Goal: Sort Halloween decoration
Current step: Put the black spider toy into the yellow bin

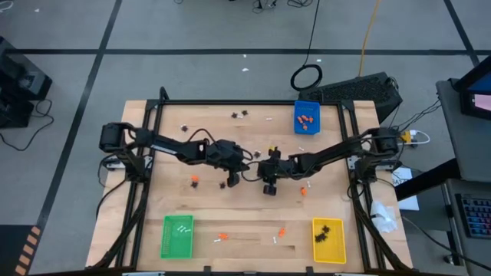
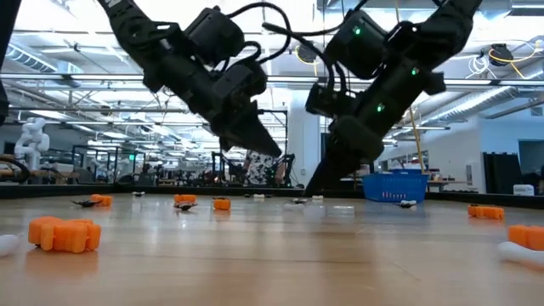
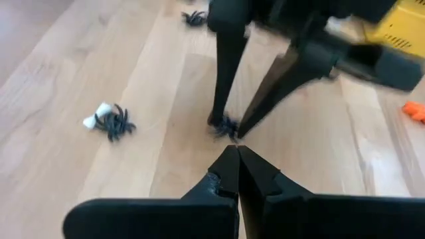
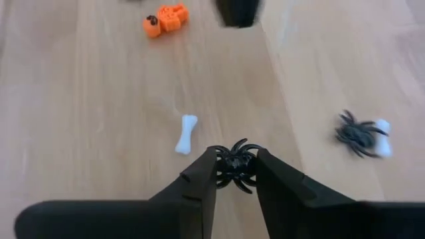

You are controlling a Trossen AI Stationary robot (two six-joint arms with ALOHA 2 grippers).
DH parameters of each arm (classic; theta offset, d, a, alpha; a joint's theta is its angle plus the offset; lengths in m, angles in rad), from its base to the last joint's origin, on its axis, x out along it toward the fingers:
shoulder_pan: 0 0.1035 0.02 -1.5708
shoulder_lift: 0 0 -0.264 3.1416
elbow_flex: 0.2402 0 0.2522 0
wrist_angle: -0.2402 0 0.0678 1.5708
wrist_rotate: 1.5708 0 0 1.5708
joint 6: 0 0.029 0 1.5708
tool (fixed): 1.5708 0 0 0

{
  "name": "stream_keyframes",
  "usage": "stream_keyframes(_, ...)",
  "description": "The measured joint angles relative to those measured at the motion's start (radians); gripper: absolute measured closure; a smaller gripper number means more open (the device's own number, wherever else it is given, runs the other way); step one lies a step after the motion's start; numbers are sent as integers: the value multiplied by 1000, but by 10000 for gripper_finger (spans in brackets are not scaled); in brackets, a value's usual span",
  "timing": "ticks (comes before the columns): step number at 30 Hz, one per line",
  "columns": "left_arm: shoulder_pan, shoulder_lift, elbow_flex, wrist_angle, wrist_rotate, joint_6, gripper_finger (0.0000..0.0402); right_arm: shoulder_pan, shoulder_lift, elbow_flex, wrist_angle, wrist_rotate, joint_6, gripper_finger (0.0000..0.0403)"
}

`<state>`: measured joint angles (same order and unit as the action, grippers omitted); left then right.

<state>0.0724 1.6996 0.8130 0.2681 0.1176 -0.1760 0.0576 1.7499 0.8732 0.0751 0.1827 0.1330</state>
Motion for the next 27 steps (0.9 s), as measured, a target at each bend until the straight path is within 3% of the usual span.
stream_keyframes(9, -40, 0, -93, 222, -29, -53, 401, 58, -141, 2, -168, -7, 91, 319)
stream_keyframes(14, -60, 0, -109, 248, -42, -73, 402, 133, -240, 3, -332, -84, 214, 319)
stream_keyframes(22, -80, 0, -109, 262, -66, -54, 401, 367, -388, 3, -585, -166, 520, 319)
stream_keyframes(27, -90, 0, -108, 304, -69, -54, 402, 558, -452, 4, -635, -188, 784, 319)
